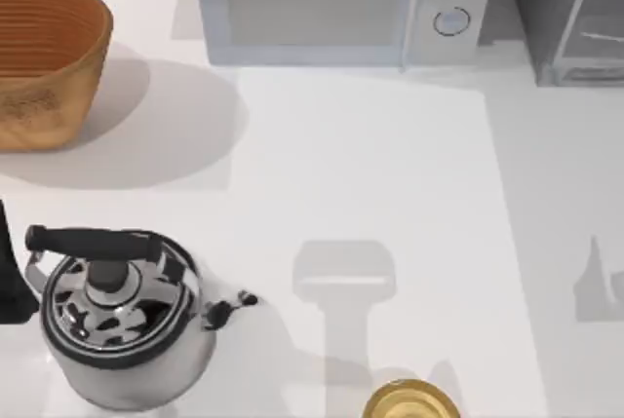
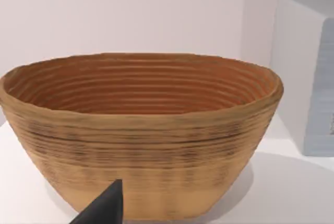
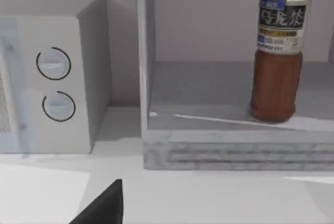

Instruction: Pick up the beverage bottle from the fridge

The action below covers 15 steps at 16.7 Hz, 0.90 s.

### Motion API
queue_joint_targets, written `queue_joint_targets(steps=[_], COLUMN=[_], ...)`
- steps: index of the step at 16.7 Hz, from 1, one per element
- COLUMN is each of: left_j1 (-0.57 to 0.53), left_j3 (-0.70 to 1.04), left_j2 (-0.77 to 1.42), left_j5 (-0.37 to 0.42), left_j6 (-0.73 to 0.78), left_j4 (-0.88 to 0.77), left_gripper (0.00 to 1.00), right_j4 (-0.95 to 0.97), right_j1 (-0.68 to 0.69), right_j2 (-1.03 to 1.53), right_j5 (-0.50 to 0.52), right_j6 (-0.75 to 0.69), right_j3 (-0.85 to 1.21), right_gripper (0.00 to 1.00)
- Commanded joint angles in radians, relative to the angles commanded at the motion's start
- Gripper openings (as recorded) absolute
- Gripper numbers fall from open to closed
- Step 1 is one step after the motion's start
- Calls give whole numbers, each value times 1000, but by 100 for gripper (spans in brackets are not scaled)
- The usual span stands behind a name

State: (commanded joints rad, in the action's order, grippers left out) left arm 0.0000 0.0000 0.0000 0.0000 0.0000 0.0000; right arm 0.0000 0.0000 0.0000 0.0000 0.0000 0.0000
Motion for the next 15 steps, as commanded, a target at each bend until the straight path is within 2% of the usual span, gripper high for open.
queue_joint_targets(steps=[4, 7, 10, 15], left_j1=[0, 0, 0, 0], left_j3=[0, 0, 0, 0], left_j2=[0, 0, 0, 0], left_j5=[0, 0, 0, 0], left_j6=[0, 0, 0, 0], left_j4=[0, 0, 0, 0], left_gripper=[100, 100, 100, 100], right_j4=[31, 158, 369, 795], right_j1=[-12, -57, -127, -266], right_j2=[31, 157, 378, 888], right_j5=[-12, -54, -118, -251], right_j6=[-1, -4, -6, 0], right_j3=[4, 20, 45, 86], right_gripper=[100, 100, 100, 100])
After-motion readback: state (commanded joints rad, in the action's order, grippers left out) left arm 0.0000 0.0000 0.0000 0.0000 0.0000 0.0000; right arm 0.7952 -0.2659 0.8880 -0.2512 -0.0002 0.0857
